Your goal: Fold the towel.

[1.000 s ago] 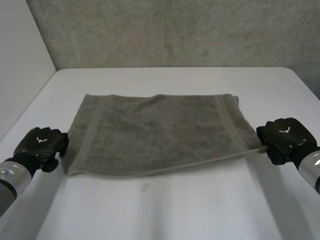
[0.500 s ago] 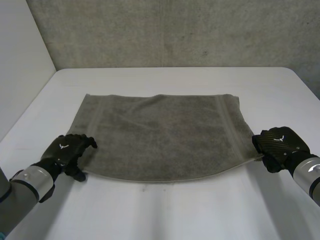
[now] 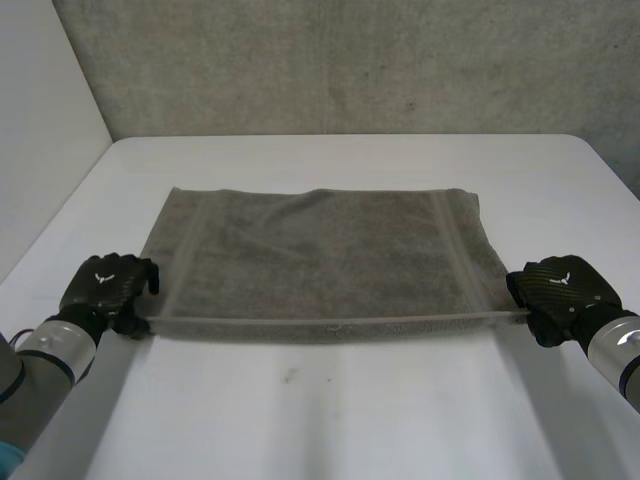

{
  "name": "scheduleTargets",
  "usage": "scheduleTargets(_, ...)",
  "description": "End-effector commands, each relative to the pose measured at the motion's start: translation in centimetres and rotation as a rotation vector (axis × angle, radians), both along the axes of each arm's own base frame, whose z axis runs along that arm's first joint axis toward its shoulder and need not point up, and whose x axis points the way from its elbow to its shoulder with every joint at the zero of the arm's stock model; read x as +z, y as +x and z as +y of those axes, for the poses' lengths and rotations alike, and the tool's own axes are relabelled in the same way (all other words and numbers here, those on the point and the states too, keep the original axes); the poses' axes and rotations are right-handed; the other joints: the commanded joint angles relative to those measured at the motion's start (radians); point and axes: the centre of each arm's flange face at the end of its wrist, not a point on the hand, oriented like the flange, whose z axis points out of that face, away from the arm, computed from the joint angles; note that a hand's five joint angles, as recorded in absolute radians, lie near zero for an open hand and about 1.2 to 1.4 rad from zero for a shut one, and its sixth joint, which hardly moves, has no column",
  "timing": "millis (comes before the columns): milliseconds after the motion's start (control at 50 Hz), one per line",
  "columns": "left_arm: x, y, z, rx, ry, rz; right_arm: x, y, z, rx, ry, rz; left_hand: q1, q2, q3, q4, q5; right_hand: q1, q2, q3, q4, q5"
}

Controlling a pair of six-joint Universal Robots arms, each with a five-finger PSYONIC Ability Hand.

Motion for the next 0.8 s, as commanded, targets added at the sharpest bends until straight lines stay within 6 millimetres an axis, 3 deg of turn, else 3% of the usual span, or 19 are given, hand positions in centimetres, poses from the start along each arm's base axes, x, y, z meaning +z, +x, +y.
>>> scheduleTargets(20, 0.2, 0.1, 1.1, -0.018, 0.014, -0.062, 0.0, 0.0, 0.0, -0.002, 0.000, 0.001, 0.221, 0.220, 0.220, 0.220, 0.230, 0.054, 0.061, 0.059, 0.053, 0.038)
scheduleTargets(100, 0.2, 0.2, 1.9, -0.037, 0.021, -0.130, 0.1, 0.0, 0.0, -0.004, -0.001, -0.001, 0.624, 0.624, 0.623, 0.623, 0.634, 0.054, 0.061, 0.059, 0.053, 0.038)
scheduleTargets(240, 1.1, 1.3, 2.2, -0.009, -0.007, -0.188, 0.8, -0.1, 0.0, -0.011, -0.008, -0.006, 0.625, 0.625, 0.625, 0.625, 0.635, 0.054, 0.061, 0.059, 0.053, 0.038)
scheduleTargets(280, 4.1, 1.8, 2.2, 0.019, -0.083, -0.196, 3.2, -0.1, 0.5, -0.012, -0.072, -0.009, 0.625, 0.625, 0.625, 0.625, 0.635, 0.054, 0.061, 0.059, 0.053, 0.038)
scheduleTargets(300, 4.1, 1.8, 2.2, 0.019, -0.083, -0.196, 3.2, -0.1, 0.5, -0.013, -0.073, -0.009, 0.625, 0.625, 0.625, 0.625, 0.635, 0.054, 0.061, 0.059, 0.053, 0.038)
scheduleTargets(340, 7.4, 2.4, 2.4, 0.048, -0.157, -0.192, 7.2, -0.1, 1.5, -0.010, -0.171, -0.011, 0.625, 0.625, 0.625, 0.625, 0.635, 0.054, 0.061, 0.059, 0.053, 0.038)
scheduleTargets(360, 7.4, 2.4, 2.4, 0.048, -0.158, -0.192, 7.2, -0.1, 1.5, -0.010, -0.172, -0.011, 0.625, 0.625, 0.625, 0.625, 0.635, 0.054, 0.061, 0.059, 0.053, 0.038)
scheduleTargets(380, 9.5, 2.4, 2.6, 0.046, -0.209, -0.182, 9.2, -0.1, 2.0, -0.010, -0.204, -0.015, 0.625, 0.625, 0.625, 0.625, 0.635, 0.054, 0.061, 0.059, 0.053, 0.038)
scheduleTargets(400, 9.5, 2.4, 2.6, 0.046, -0.210, -0.182, 9.2, -0.1, 2.0, -0.010, -0.204, -0.015, 0.625, 0.625, 0.625, 0.625, 0.635, 0.054, 0.061, 0.059, 0.053, 0.038)
scheduleTargets(440, 13.2, 1.8, 3.6, 0.010, -0.291, -0.143, 12.4, -0.2, 2.9, -0.007, -0.243, -0.020, 0.625, 0.625, 0.625, 0.625, 0.635, 0.054, 0.061, 0.059, 0.053, 0.038)
scheduleTargets(460, 13.2, 1.8, 3.6, 0.010, -0.291, -0.143, 12.4, -0.2, 2.9, -0.007, -0.243, -0.020, 0.625, 0.625, 0.625, 0.625, 0.635, 0.054, 0.061, 0.059, 0.053, 0.038)
scheduleTargets(500, 15.8, 1.2, 4.6, -0.030, -0.320, -0.105, 15.2, -0.3, 3.7, -0.009, -0.278, -0.017, 0.625, 0.625, 0.625, 0.625, 0.635, 0.054, 0.061, 0.059, 0.053, 0.038)
scheduleTargets(560, 16.5, 1.0, 5.1, -0.045, -0.309, -0.095, 16.3, -0.6, 4.1, -0.021, -0.252, -0.005, 0.625, 0.625, 0.625, 0.625, 0.635, 0.054, 0.061, 0.059, 0.053, 0.038)
scheduleTargets(680, 16.8, 0.8, 6.0, -0.062, -0.206, -0.080, 16.0, -1.4, 3.8, -0.050, -0.172, 0.010, 0.625, 0.625, 0.625, 0.625, 0.635, 0.054, 0.061, 0.059, 0.053, 0.038)
scheduleTargets(800, 14.4, 0.8, 5.3, -0.066, -0.096, -0.064, 13.1, -2.2, 2.3, -0.057, -0.062, 0.059, 0.625, 0.625, 0.625, 0.625, 0.635, 0.054, 0.061, 0.059, 0.053, 0.038)
